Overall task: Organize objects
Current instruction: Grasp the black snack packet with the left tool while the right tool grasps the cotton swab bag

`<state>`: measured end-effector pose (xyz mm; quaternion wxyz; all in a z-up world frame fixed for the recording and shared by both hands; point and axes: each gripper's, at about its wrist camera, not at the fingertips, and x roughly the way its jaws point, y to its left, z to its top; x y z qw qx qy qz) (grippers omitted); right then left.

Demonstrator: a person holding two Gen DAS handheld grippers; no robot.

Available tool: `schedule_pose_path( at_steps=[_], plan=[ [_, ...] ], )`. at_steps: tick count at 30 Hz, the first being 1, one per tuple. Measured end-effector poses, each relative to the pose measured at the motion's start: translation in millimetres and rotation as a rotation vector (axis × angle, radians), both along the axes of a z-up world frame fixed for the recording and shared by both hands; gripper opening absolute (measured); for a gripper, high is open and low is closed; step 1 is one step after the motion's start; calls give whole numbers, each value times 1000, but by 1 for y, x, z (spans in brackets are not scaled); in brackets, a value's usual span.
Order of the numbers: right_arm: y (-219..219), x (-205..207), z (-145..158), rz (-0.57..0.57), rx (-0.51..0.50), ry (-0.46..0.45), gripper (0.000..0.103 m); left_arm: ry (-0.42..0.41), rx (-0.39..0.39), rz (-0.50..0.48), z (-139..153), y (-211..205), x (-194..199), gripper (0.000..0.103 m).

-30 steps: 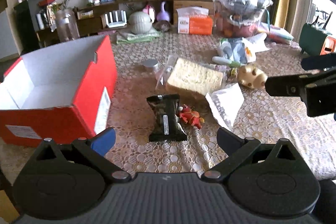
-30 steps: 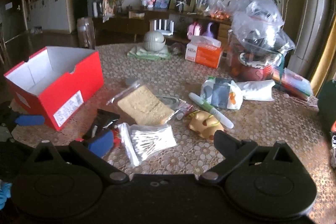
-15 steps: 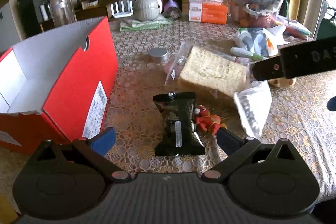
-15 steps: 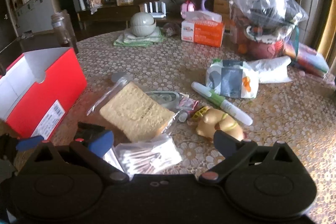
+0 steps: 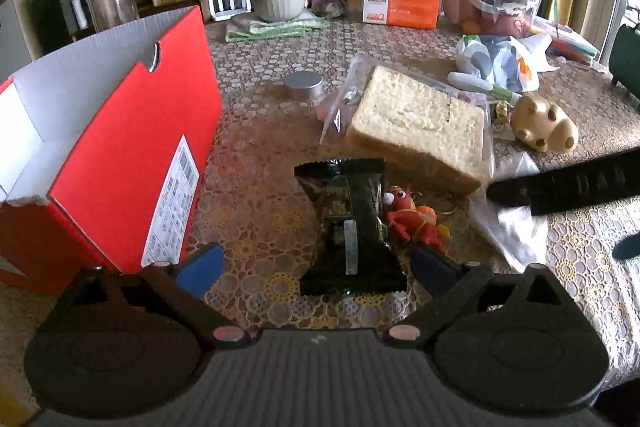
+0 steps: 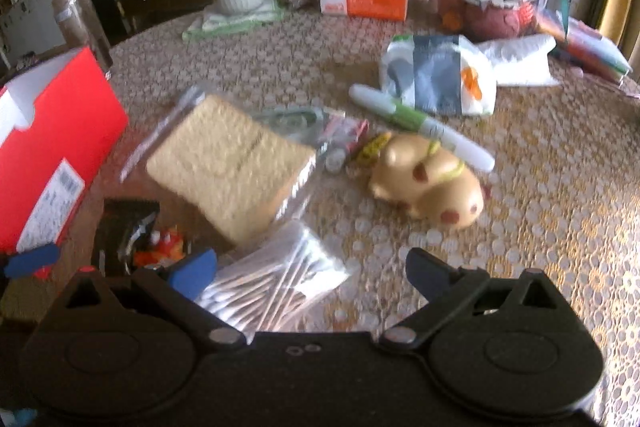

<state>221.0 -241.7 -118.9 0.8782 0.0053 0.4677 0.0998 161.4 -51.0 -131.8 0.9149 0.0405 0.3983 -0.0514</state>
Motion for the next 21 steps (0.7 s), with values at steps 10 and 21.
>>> schedule_pose_path(
  at_steps=[10,21],
  plan=[
    [-5,-10,-3,8,18,42,81,21,-31,-58,-2,-5,5,55],
    [-7,-13,12,-21,61,49,32,-2,-35,-42,10,1,-7,50]
  ],
)
